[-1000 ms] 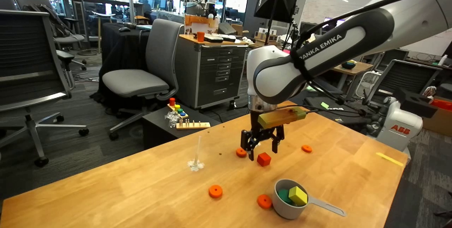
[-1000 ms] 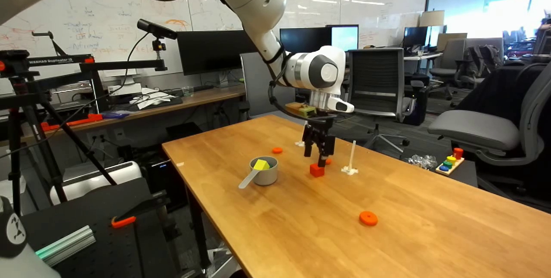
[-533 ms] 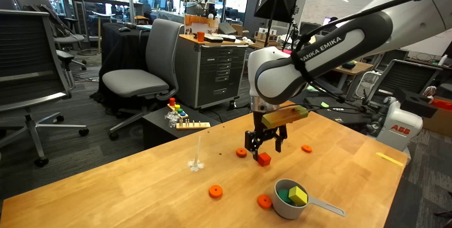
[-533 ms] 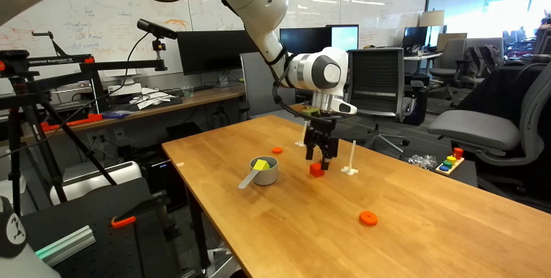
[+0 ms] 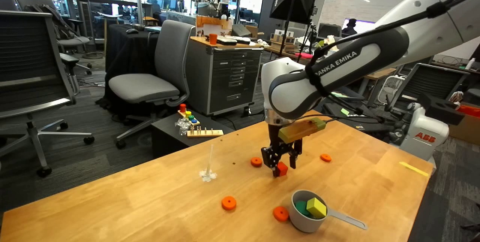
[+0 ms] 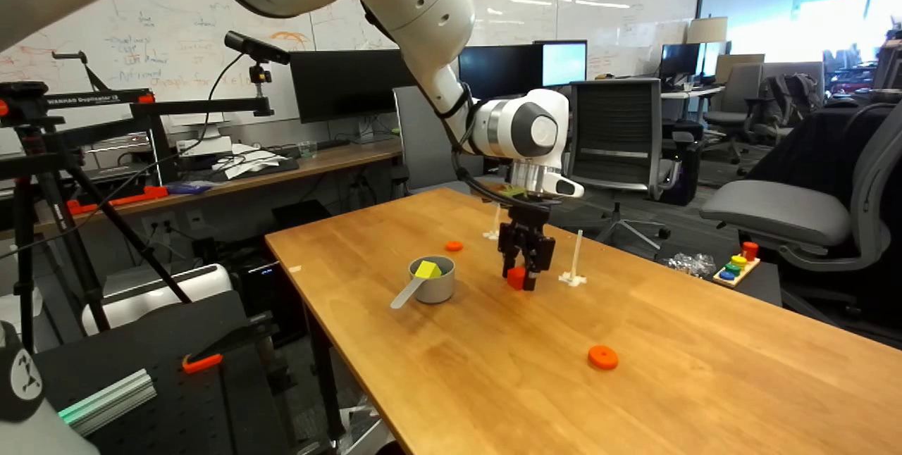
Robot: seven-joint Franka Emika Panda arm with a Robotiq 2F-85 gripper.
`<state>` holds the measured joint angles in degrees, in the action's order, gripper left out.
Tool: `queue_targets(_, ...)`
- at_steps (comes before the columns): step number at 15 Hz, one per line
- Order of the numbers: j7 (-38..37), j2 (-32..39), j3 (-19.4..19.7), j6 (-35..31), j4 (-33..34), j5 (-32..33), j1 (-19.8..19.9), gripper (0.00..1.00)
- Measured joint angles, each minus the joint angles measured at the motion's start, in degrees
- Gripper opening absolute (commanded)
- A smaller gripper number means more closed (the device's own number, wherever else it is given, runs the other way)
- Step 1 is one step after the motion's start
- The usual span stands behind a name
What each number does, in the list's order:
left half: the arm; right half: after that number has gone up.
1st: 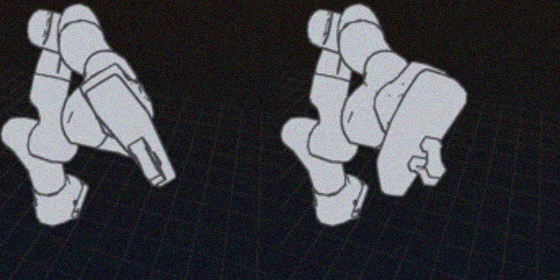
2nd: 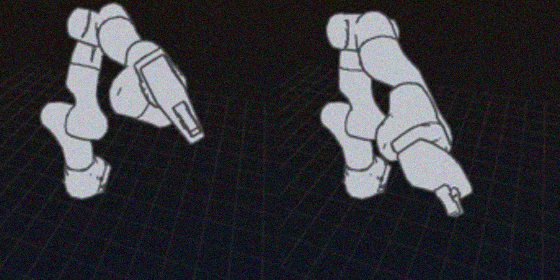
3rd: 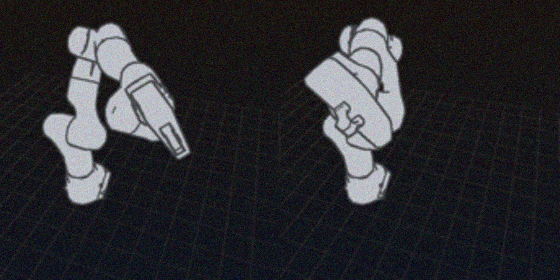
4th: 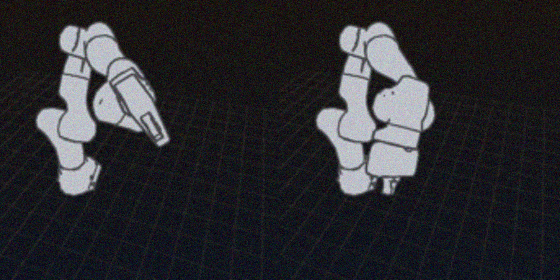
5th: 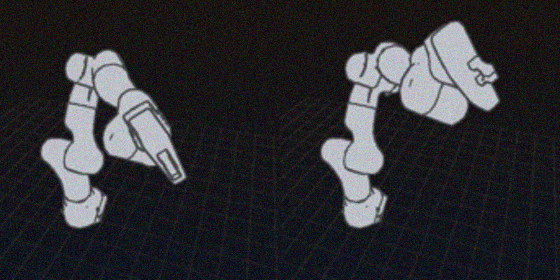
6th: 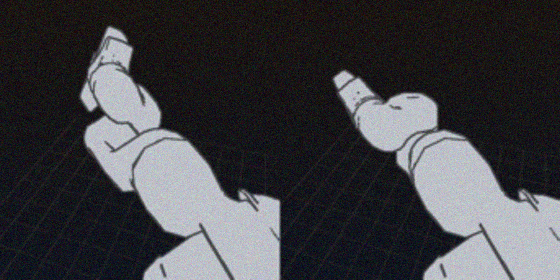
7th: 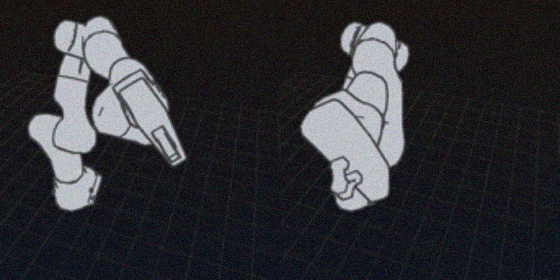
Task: Put the blocks in the gray pot one at a time
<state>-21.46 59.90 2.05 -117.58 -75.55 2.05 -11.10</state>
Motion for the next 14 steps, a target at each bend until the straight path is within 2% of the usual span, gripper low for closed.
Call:
queue_targets(4,0.8,0.4,0.0,0.0,0.8,0.1,-0.1,0.13)
queue_targets(9,2.8,0.2,-0.1,-0.1,0.5,2.4,-1.1,0.12)
queue_targets(14,5.4,-2.2,-0.8,-3.2,-4.4,7.1,-5.7,0.12)
